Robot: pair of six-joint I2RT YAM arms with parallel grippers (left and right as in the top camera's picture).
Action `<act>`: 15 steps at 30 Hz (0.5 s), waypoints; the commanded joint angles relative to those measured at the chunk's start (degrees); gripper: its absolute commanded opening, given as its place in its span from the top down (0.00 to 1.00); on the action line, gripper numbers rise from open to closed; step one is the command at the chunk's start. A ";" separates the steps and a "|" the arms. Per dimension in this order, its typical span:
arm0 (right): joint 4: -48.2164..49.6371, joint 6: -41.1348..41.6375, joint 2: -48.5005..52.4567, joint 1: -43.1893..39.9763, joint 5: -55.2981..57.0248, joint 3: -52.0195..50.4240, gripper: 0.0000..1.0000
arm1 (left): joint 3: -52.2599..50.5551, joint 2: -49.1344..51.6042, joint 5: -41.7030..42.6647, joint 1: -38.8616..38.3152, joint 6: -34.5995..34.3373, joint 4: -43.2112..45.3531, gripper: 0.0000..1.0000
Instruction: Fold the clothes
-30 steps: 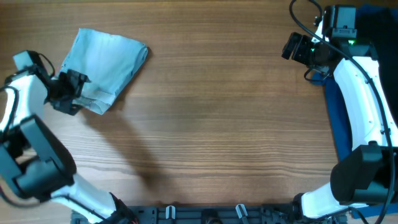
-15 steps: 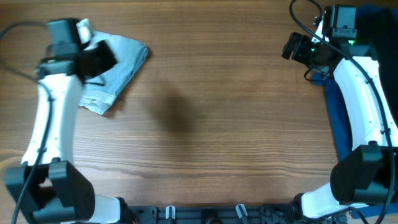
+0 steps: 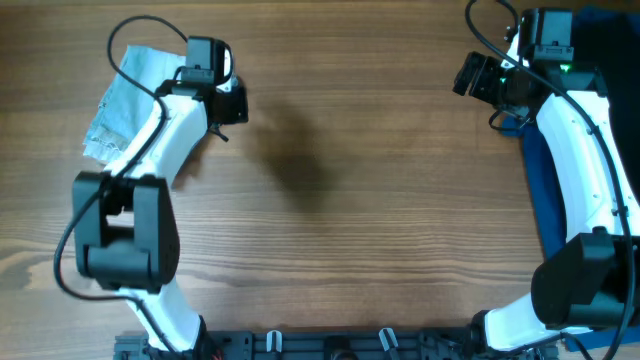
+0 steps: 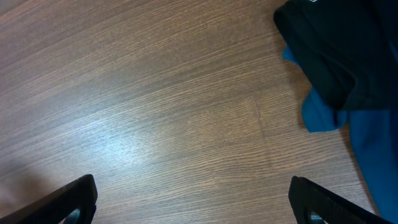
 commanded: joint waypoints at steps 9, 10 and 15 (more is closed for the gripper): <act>0.15 -0.07 -0.07 0.24 1.01 -0.17 0.01 | 0.37 6.84 -1.25 3.56 7.76 2.03 0.96; 0.15 -0.09 -0.07 0.24 1.01 -0.17 0.01 | 0.37 7.17 -1.20 3.85 8.94 2.67 0.96; 0.15 -0.04 -0.07 0.24 1.01 -0.17 0.00 | 0.37 7.56 -1.18 5.46 9.16 5.64 0.96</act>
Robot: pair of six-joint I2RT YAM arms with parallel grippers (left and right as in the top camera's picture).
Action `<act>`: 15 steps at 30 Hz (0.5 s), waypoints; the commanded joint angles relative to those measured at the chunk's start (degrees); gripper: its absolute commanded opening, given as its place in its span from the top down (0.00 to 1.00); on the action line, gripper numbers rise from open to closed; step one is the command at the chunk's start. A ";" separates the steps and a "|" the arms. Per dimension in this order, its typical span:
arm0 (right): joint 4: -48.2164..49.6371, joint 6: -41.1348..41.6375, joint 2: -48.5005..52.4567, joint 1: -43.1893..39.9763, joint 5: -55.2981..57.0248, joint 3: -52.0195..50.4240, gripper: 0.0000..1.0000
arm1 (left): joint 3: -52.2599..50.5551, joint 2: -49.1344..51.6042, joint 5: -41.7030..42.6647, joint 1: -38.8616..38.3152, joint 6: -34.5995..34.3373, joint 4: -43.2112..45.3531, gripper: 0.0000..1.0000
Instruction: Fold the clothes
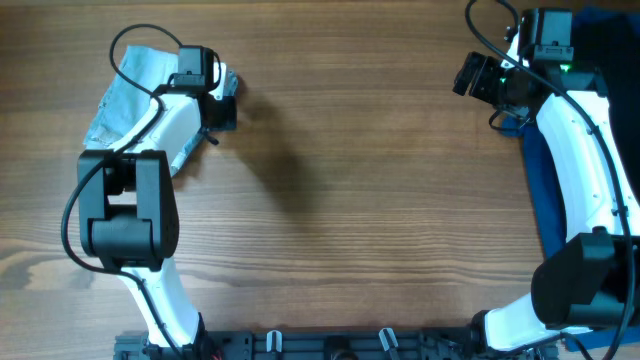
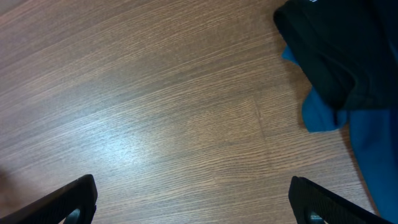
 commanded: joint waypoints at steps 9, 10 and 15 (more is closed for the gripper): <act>0.15 -0.07 -0.07 0.24 1.01 -0.17 0.01 | 0.37 4.44 1.60 5.22 0.81 6.84 0.96; 0.15 -0.07 -0.07 0.24 1.01 -0.17 0.01 | 0.37 4.70 1.60 5.64 -0.55 7.63 0.96; 0.15 -0.09 -0.07 0.24 1.01 -0.17 0.00 | 0.37 4.79 1.14 9.86 -14.08 12.44 0.96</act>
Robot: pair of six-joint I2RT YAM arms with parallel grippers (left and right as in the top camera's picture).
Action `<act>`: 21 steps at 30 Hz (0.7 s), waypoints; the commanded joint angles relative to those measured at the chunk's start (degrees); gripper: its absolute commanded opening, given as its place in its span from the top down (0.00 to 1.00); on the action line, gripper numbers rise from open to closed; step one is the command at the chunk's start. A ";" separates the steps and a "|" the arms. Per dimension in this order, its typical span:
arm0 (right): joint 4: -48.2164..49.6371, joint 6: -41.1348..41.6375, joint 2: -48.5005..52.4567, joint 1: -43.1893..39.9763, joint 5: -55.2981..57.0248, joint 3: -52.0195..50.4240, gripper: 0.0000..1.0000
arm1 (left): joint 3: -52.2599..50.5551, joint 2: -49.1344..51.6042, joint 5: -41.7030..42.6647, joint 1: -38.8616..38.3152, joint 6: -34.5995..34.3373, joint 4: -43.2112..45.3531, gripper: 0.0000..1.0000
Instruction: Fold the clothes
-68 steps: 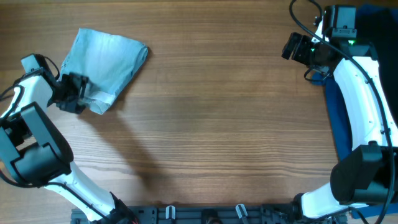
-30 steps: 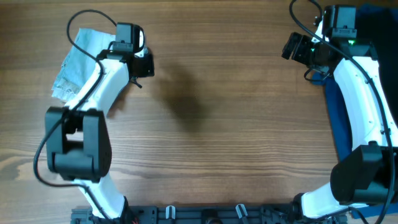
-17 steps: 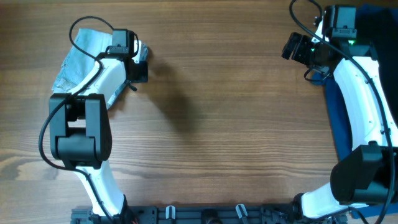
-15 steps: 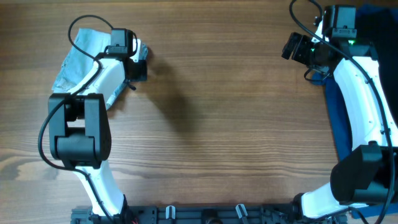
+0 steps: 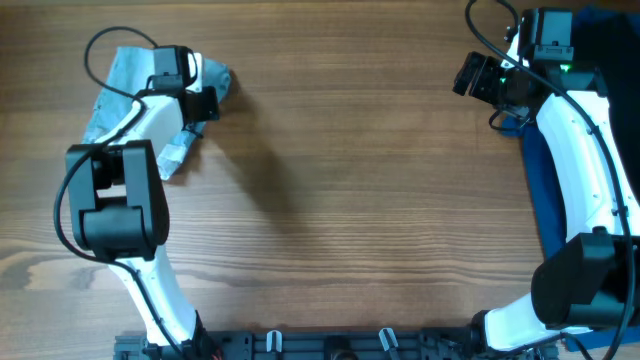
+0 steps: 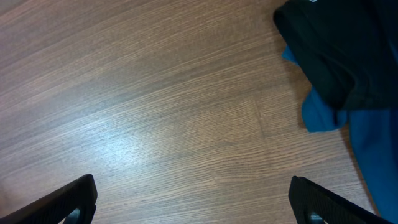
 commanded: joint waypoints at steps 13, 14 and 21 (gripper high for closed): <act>0.13 -0.07 -0.07 0.24 1.01 -0.17 0.00 | 2.08 -1.62 13.31 6.54 -12.48 5.40 0.96; 0.15 -0.07 -0.07 0.24 1.01 -0.17 0.01 | 2.10 -2.91 13.81 6.54 -13.38 5.35 0.96; 0.15 -0.07 -0.07 0.24 1.01 -0.17 0.00 | 2.10 -14.34 13.73 8.35 -20.76 -0.96 0.96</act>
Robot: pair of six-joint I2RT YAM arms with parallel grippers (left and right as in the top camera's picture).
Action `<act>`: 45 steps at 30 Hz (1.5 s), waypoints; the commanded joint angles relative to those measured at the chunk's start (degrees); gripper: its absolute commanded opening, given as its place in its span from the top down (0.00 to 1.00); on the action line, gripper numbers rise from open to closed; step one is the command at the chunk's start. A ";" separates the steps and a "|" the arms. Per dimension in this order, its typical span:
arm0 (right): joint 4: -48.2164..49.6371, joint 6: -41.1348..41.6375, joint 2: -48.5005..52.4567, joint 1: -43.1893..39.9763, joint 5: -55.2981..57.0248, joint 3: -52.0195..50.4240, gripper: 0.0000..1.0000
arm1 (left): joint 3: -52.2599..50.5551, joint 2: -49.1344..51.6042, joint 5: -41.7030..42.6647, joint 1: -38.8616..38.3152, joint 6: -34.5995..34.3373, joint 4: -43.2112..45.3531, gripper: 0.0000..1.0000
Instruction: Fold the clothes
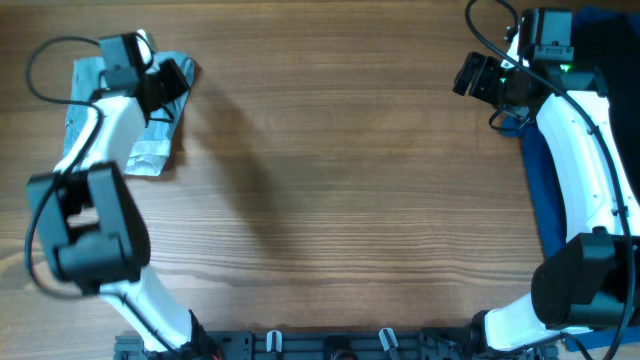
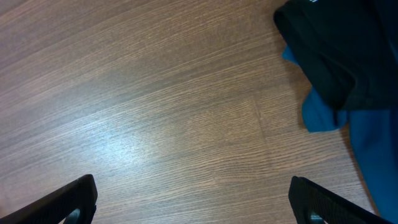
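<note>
A pale blue folded cloth (image 1: pixel 152 155) lies at the table's far left corner, partly under my left arm. My left gripper (image 1: pixel 176 76) sits at the cloth's upper right corner; the overhead view does not show how its jaws stand. At the right edge a blue garment (image 2: pixel 320 115) lies under a black one (image 2: pixel 336 50). My right gripper (image 2: pixel 193 202) hangs open over bare wood just left of them, holding nothing.
The wooden table (image 1: pixel 350 200) spans the whole view. The blue garment (image 1: pixel 545 190) runs along the right edge beneath my right arm. A dark rail (image 1: pixel 330 345) with clips lines the near edge.
My left gripper has moved left, from the cloth's right tip to its upper right corner. The pale blue cloth now lies further left and looks more compact. The right arm has not moved.
My left gripper was first on bare wood right of the pale blue cloth. It then stood at the cloth's right edge, where a bit of cloth showed beside it. At each later moment gripper and cloth were further left. The right gripper stayed open and still.
</note>
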 commanded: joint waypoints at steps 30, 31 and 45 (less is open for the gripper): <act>0.15 -0.07 -0.07 0.24 1.01 -0.17 0.00 | -1.07 -4.52 -2.78 5.53 -10.67 -6.80 0.96; 0.15 -0.07 -0.07 0.24 1.01 -0.17 0.01 | -1.07 -4.50 -4.63 5.53 -11.26 -6.32 0.96; 0.15 -0.07 -0.07 0.24 1.01 -0.17 0.01 | -1.14 6.51 -6.60 3.23 -11.19 -3.21 0.96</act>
